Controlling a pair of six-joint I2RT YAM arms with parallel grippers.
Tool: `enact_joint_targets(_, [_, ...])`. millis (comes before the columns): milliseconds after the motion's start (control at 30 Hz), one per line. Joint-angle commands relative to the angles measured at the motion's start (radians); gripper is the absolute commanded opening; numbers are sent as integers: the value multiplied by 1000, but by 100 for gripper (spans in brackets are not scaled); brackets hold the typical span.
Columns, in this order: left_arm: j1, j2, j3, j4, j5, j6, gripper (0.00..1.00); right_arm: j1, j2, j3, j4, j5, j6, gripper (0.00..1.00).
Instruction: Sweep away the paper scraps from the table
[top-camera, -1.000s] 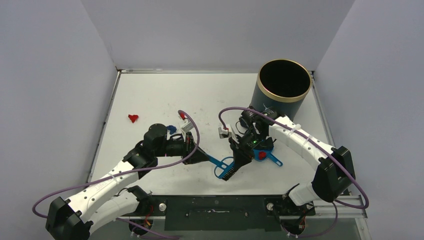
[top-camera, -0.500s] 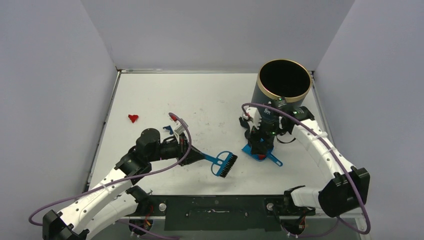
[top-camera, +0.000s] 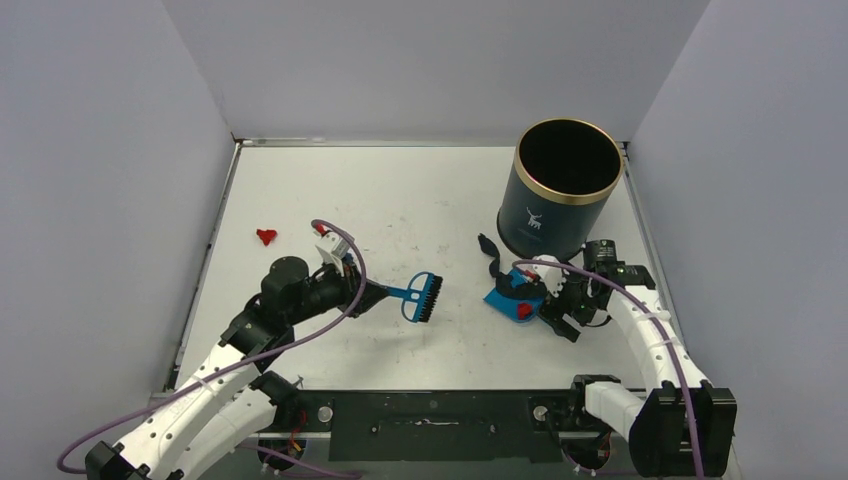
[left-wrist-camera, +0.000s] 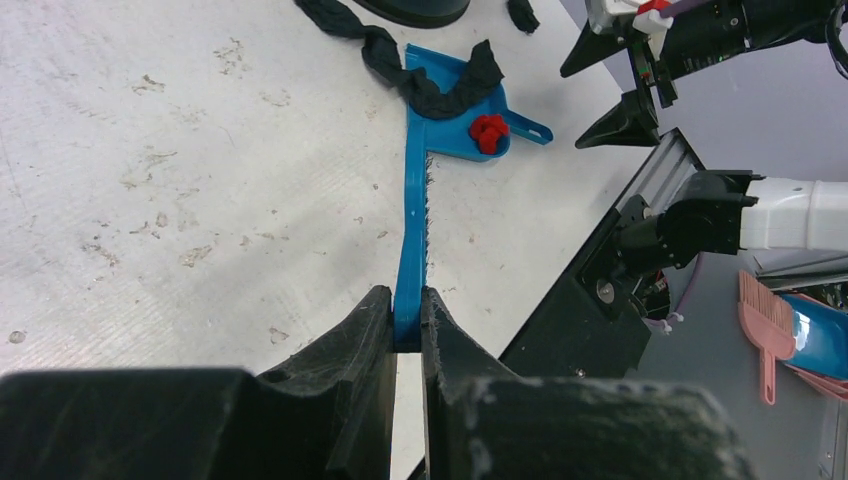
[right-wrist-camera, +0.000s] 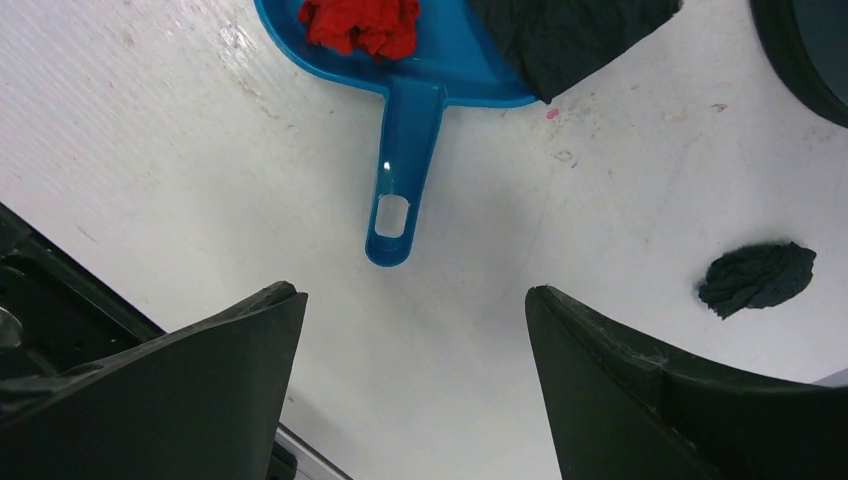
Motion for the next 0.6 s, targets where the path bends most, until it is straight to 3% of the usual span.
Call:
enact_joint_targets(0, [21,6,4,22,-4,2,0,-5,11,-33,69,-3,-91,83])
enact_joint_targets(267, [48,-13,-2,23,-36,-5,0,-4,46,-100,205,-80,-85,84])
enact_joint_targets(567, [84,-1,-4,54,-24,-24,0,-6,142,-157,289,-95,-94,67])
